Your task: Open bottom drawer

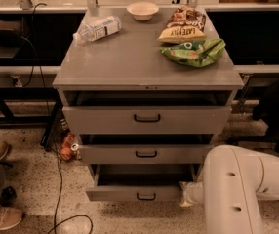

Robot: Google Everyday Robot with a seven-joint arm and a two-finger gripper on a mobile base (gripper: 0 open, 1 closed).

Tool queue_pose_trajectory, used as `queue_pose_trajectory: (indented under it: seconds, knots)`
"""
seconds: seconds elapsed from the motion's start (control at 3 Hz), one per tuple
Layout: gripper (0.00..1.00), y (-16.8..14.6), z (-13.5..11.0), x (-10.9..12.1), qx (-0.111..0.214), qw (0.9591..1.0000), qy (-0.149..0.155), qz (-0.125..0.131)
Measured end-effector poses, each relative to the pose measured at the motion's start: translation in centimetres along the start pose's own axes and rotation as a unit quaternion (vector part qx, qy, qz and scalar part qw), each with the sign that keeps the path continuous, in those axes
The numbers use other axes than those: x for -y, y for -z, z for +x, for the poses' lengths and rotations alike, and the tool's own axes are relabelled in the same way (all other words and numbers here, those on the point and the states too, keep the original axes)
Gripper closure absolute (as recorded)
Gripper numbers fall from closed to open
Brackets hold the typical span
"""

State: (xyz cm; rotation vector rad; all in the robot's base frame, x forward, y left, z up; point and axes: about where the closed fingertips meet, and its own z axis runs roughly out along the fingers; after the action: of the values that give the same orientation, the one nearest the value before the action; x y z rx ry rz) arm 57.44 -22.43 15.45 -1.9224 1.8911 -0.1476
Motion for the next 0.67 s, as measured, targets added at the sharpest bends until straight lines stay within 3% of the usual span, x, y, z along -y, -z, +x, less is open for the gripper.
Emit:
queue_pose_trajectory:
  seconds: [0.33, 0.67]
  knots:
    - [0.00, -0.08, -0.08, -0.09, 0.001, 1.0000, 0.000, -0.001]
    - [0.00, 0.20, -0.16, -0.05, 0.003, 1.0000, -0.001, 0.003]
